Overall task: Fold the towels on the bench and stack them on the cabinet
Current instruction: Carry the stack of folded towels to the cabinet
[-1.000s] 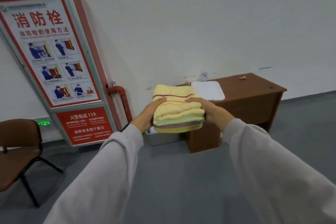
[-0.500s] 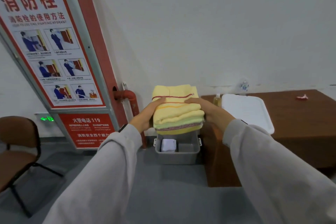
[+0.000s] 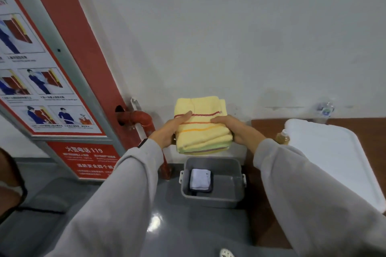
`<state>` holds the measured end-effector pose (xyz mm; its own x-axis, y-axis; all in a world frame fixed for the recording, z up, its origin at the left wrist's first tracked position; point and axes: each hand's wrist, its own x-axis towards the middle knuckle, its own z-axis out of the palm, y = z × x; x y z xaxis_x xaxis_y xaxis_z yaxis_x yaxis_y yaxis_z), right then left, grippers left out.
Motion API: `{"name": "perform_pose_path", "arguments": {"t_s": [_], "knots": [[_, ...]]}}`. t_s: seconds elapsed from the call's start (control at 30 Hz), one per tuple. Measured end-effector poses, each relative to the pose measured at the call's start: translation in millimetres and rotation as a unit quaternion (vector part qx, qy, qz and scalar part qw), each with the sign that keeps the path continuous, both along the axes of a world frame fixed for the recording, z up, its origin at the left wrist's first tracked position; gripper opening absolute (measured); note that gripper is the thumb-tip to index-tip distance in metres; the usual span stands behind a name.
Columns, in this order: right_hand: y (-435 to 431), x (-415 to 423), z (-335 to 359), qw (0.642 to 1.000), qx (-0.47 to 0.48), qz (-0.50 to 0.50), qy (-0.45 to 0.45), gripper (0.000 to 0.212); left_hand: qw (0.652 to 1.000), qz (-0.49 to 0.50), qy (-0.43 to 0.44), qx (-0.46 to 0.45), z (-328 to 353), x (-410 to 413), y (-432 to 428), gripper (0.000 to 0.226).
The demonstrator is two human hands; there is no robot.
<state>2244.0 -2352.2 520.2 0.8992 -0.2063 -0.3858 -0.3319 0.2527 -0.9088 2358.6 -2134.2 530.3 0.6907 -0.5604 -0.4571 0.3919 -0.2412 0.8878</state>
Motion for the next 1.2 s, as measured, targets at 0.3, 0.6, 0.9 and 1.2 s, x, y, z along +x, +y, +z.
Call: {"name": "perform_pose_path", "arguments": {"t_s": [0.3, 0.6, 0.9, 1.2], "knots": [[-91, 174, -147, 0.995, 0.045, 0.006, 0.085, 0.07, 0.997, 0.051, 0.042, 0.05, -145, 163, -92, 0.098], [-128, 269, -357, 0.985, 0.077, -0.044, 0.148, 0.111, 0.991, 0.083, 0.086, 0.053, -325, 242, -129, 0.075], [-113, 281, -606, 0.977, 0.104, -0.057, 0.179, 0.076, 0.991, 0.054, 0.099, 0.071, -591, 272, -130, 0.076], [-106, 282, -882, 0.968, 0.104, -0.052, 0.224, 0.087, 0.987, 0.062, 0.138, 0.054, -870, 267, -128, 0.059]]}}
